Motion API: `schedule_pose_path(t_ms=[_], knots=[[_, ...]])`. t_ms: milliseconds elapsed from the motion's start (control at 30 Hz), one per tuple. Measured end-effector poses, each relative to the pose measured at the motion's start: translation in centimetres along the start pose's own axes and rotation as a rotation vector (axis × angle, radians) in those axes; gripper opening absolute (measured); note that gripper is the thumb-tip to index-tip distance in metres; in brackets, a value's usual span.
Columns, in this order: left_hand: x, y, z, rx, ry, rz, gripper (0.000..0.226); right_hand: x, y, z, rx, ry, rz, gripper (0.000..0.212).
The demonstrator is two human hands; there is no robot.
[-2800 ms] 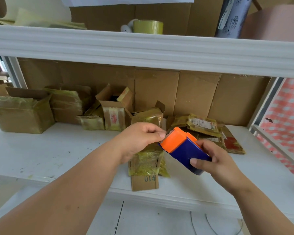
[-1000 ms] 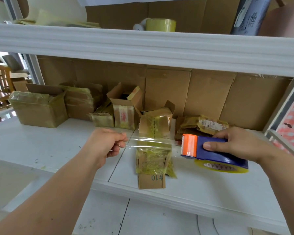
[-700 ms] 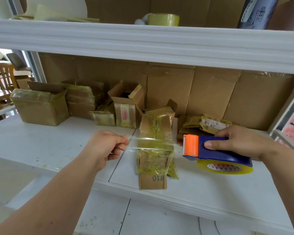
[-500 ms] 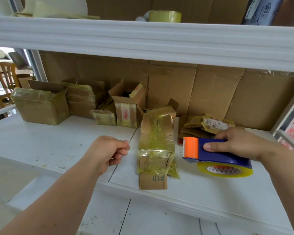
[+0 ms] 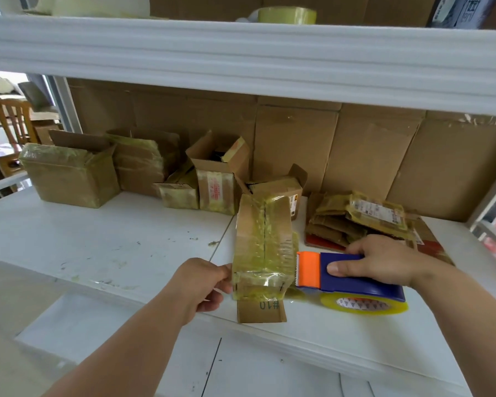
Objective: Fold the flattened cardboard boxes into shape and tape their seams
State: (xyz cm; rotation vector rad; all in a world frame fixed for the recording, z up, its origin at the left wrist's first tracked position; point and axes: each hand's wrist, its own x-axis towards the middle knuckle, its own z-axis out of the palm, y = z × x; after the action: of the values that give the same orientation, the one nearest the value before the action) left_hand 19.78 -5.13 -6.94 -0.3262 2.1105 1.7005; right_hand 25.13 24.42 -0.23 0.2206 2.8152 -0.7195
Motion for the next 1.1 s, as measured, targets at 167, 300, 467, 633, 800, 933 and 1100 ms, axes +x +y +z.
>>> schedule_pose_path(t_ms=[167, 300, 467, 633, 800, 933, 1100], knots=[[0.2, 0.0, 0.3, 0.184, -0.053, -0.040, 0.029, 0.5, 0.0, 0.3, 0.004, 0.017, -0.012, 0.061], [0.6, -0.6, 0.6, 0.255, -0.091, -0.064, 0.026, 0.6, 0.1, 0.4, 0.008, 0.023, -0.021, 0.062], [2.2, -0.2, 0.0, 0.424, 0.039, 0.224, 0.045, 0.5, 0.4, 0.6, 0.036, 0.027, -0.012, 0.063], [0.7, 2.7, 1.4, 0.526, 0.074, 0.762, 0.051, 0.5, 0.7, 0.9, 0.063, 0.032, -0.024, 0.062], [0.8, 3.1, 4.0, 1.236, -0.115, 0.791, 0.059, 0.6, 0.9, 1.0, 0.053, 0.027, -0.039, 0.061], [1.5, 2.8, 3.8, 1.288, -0.078, 0.779, 0.060, 0.4, 1.7, 0.9, 0.067, 0.031, -0.049, 0.058], [2.0, 2.8, 3.5, 1.262, -0.060, 0.787, 0.062, -0.4, 2.6, 0.6, 0.102, 0.053, -0.069, 0.046]])
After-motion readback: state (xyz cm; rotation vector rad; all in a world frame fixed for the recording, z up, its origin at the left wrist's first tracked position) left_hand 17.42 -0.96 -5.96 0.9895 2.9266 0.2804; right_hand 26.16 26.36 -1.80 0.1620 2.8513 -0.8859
